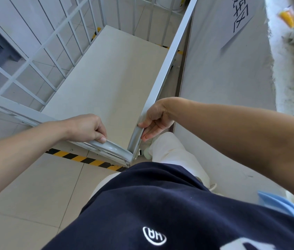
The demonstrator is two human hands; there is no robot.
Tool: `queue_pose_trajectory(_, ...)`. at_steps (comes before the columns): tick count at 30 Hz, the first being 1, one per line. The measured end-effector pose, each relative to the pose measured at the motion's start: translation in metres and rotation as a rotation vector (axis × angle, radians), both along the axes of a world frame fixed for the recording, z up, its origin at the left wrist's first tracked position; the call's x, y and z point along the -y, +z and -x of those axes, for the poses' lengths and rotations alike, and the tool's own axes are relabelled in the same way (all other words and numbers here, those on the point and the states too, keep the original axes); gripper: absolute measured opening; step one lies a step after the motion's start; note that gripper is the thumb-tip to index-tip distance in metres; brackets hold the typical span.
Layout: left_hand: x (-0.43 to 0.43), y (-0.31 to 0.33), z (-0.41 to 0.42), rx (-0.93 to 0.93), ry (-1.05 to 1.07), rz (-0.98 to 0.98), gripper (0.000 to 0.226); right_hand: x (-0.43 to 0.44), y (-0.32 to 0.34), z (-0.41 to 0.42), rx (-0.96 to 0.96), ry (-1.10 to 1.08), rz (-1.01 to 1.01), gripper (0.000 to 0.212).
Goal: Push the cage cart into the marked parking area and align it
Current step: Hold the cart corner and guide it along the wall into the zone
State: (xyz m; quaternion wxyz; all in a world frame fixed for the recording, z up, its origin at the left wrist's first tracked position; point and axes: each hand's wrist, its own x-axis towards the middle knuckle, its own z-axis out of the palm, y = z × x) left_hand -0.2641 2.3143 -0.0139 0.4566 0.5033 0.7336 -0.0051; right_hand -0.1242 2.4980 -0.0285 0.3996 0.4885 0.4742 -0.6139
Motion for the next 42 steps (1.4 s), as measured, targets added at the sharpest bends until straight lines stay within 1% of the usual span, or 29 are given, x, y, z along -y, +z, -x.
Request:
queue_pose_trajectory(5,0.003,-0.001,0.000,-0.002,0.016,-0.021,0.015,0.001,0.001,0.001,0.008,-0.004,-0.001,0.015)
queue_pose_trajectory(16,-0.001,-0.002,0.002,0.001,-0.001,0.012,0.016,-0.004,-0.001,0.003,0.029,-0.002,0.031,0.016)
queue_pose_trajectory(23,0.000,-0.004,0.002,-0.029,-0.014,-0.002,0.016,-0.004,-0.004,0.004,0.036,-0.004,0.039,0.015)
queue_pose_trajectory(34,0.001,0.001,-0.001,-0.031,-0.045,-0.030,0.016,0.013,0.005,-0.002,-0.010,-0.071,-0.105,0.013)
queue_pose_trajectory(42,-0.004,0.005,-0.005,-0.058,-0.069,0.021,0.017,0.018,0.008,-0.002,0.023,-0.070,-0.136,0.019)
